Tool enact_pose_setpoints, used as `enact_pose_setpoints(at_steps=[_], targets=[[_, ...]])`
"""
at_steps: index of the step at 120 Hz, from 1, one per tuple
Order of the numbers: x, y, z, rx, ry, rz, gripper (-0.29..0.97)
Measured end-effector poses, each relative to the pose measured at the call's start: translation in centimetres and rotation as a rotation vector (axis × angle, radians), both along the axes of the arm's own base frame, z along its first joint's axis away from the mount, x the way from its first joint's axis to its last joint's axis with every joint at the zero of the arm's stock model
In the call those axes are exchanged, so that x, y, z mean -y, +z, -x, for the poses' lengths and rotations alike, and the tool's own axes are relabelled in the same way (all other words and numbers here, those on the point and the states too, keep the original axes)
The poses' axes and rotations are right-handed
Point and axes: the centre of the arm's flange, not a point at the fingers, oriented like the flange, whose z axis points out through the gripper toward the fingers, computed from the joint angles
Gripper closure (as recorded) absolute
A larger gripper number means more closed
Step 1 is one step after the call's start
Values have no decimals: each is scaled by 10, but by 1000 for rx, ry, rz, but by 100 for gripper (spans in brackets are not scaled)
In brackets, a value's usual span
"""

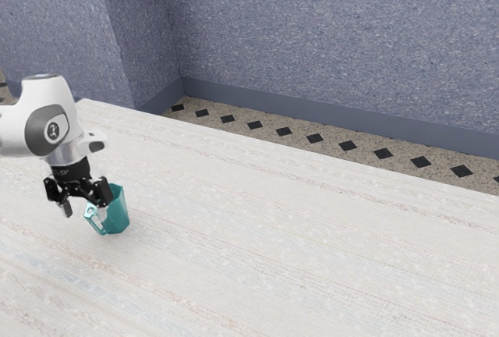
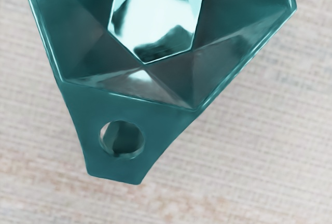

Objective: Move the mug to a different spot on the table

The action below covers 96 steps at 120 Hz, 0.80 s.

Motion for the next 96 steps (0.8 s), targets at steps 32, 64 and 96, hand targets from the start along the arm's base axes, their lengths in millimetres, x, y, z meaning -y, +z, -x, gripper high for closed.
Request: enact_pose_setpoints(at_steps=[32, 64, 96], targets=[[4, -25, -15, 86, -140, 30, 1], [-22, -40, -6, 96, -253, 30, 28], [-24, -54, -6, 159, -289, 35, 38]])
